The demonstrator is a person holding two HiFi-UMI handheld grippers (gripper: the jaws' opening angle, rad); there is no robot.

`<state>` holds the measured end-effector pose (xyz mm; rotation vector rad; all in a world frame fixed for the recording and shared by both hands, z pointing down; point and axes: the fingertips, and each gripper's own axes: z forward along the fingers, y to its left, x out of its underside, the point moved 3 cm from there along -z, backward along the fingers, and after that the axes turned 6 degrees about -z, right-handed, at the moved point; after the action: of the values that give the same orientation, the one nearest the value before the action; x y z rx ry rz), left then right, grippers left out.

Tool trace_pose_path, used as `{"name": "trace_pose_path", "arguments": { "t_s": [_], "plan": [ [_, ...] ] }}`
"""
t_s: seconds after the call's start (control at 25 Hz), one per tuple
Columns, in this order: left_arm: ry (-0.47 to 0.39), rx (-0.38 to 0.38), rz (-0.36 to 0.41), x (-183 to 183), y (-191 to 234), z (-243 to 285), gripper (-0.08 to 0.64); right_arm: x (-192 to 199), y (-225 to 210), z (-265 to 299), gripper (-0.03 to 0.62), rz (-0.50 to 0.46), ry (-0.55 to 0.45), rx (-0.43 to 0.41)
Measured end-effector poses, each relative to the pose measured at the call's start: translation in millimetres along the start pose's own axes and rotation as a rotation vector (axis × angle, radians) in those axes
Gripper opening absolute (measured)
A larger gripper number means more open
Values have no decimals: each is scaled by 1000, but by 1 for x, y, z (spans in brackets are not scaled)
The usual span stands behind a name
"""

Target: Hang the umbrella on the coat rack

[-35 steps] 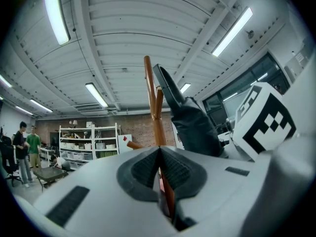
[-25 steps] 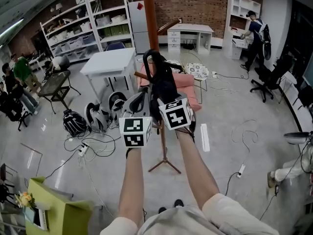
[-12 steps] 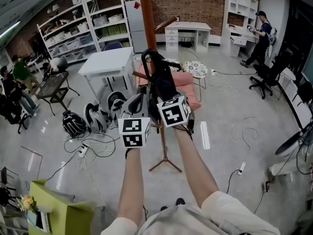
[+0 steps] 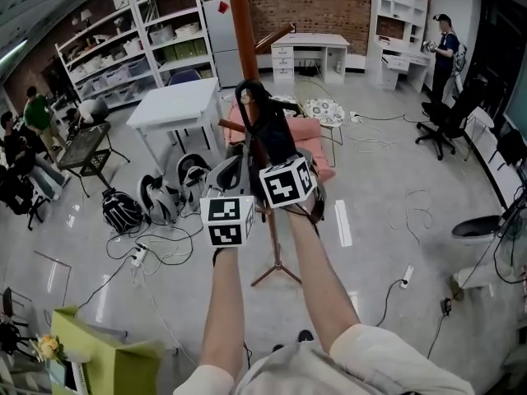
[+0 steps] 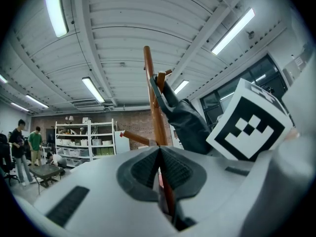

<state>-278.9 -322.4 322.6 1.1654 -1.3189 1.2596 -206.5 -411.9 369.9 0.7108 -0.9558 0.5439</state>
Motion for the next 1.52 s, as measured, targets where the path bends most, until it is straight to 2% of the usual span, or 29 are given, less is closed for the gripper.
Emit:
{"name": "trace_pose_path", "arguments": {
  "t_s": [0.16, 1.12, 1.52],
  "plan": [
    [-2, 5, -3, 2, 1, 0, 8, 12, 4, 5, 249, 35, 33, -9],
    [60, -25, -33, 26, 12, -14, 8, 22, 14, 19, 259, 137, 55, 16],
    [67, -41, -30, 30, 11, -21, 8, 21, 29, 13, 299, 118, 13, -75]
  ]
}}
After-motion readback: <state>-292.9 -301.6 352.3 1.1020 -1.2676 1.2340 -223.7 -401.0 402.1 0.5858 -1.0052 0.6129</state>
